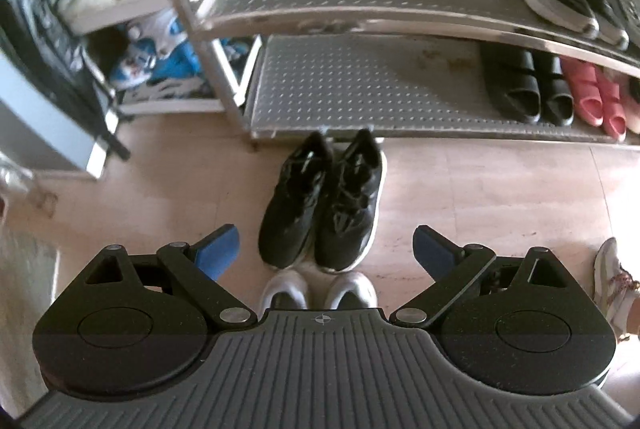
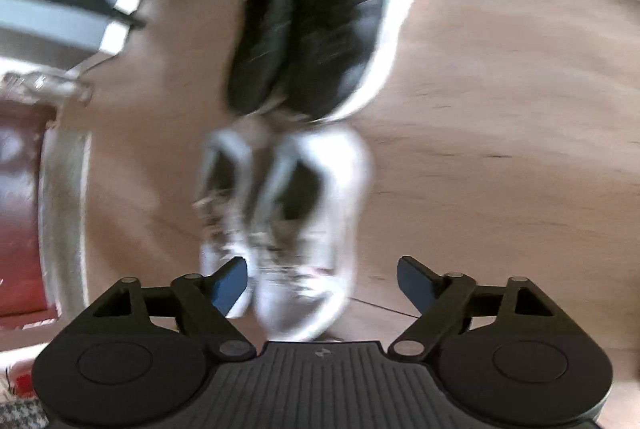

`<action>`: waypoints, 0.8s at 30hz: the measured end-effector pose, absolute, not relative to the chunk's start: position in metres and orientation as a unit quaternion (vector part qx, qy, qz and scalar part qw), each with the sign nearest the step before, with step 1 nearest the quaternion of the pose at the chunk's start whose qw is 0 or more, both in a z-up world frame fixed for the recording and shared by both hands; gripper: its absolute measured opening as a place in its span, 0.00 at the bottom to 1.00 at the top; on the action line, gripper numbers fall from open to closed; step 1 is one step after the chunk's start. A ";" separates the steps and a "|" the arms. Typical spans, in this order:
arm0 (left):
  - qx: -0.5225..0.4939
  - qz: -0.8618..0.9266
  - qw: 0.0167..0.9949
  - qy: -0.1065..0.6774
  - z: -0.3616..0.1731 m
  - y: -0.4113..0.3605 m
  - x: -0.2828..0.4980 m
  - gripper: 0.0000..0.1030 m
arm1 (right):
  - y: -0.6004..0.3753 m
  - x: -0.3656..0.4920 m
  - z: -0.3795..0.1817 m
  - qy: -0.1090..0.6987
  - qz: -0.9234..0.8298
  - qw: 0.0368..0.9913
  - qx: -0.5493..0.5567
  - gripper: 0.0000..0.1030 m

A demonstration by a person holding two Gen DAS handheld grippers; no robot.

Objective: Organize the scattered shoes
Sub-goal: 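Reach the right tool to the white sneaker pair and grasp both heels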

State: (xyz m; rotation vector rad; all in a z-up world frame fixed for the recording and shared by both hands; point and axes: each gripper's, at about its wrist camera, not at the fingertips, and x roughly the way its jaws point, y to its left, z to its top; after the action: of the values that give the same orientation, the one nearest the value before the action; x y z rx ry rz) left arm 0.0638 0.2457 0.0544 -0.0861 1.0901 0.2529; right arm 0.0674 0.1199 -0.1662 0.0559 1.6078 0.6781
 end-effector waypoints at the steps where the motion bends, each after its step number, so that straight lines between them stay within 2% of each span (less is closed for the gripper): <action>1: -0.046 0.122 0.847 0.516 0.055 0.249 0.064 0.94 | 0.132 0.060 -0.171 0.699 0.308 0.644 0.028 0.63; 4: -0.066 0.127 0.849 0.509 0.057 0.257 0.064 0.94 | 0.157 0.052 -0.185 0.689 0.314 0.652 0.038 0.59; 7: -0.084 0.127 0.852 0.500 0.060 0.261 0.068 0.94 | 0.172 0.051 -0.200 0.690 0.301 0.657 0.040 0.60; 11: -0.100 0.138 0.856 0.489 0.064 0.266 0.074 0.94 | 0.180 0.056 -0.221 0.705 0.283 0.647 0.059 0.66; 13: -0.104 0.146 0.854 0.489 0.063 0.267 0.077 0.94 | 0.180 0.060 -0.227 0.711 0.269 0.647 0.064 0.75; 18: -0.117 0.148 0.850 0.492 0.061 0.266 0.080 0.94 | 0.186 0.062 -0.237 0.714 0.256 0.649 0.069 0.77; 24: -0.113 0.149 0.850 0.492 0.060 0.259 0.083 0.94 | 0.218 0.060 -0.251 0.714 0.237 0.659 0.007 0.85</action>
State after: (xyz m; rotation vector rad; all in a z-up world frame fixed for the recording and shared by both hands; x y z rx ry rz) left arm 0.0832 0.2594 0.0599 -0.2389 1.0367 0.3131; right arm 0.0599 0.2180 -0.2510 0.0164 1.6167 0.5359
